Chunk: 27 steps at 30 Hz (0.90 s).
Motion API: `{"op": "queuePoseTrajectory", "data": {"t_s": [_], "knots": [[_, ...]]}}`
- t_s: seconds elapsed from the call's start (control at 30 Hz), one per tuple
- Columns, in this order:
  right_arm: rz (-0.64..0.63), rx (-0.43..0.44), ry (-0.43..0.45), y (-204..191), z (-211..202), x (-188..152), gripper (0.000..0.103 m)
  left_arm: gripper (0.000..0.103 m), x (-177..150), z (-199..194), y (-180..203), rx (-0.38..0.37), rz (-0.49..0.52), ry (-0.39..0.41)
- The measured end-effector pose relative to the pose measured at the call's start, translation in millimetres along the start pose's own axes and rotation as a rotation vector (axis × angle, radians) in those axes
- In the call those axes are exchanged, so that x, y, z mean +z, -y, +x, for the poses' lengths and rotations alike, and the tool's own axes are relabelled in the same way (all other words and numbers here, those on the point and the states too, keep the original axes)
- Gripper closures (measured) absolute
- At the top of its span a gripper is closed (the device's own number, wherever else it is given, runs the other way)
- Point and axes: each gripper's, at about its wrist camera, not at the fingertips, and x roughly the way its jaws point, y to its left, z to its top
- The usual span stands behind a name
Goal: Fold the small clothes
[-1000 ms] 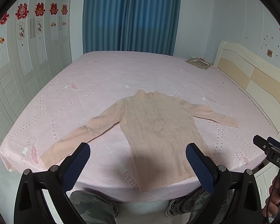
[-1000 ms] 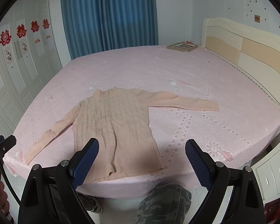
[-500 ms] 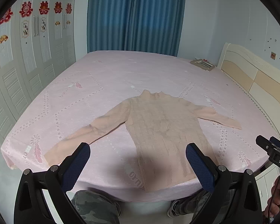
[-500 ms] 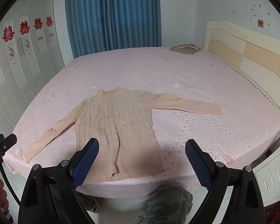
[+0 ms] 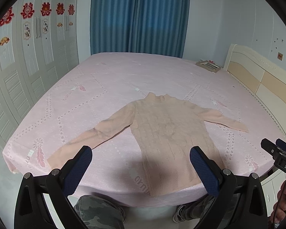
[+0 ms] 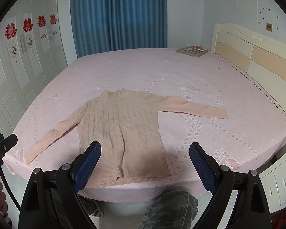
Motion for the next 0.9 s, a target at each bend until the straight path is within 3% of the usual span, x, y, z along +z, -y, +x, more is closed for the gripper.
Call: {"op": "queuePoseTrajectory", "data": {"t_s": [0.5, 0.67, 0.8, 0.9], "knots": [[-0.033, 0.025, 0.044, -15.8, 10.4, 1.2, 0.009, 0.001, -10.6, 23.9, -16.7, -0.005, -0.034, -0.013], [-0.034, 0.082, 0.019, -18.3, 32.1, 1.8, 0.009, 0.003, -18.9, 48.6, -23.2, 0.012, -0.018, -0.030], [-0.044, 0.071, -0.010, -26.5, 55.4, 0.7, 0.009, 0.004, -26.8, 74.4, -35.8, 0.019, -0.050, -0.062], [-0.050, 0.064, -0.023, -33.3, 71.6, -0.5, 0.009, 0.012, -32.7, 90.0, -49.7, 0.020, -0.105, -0.085]]}}
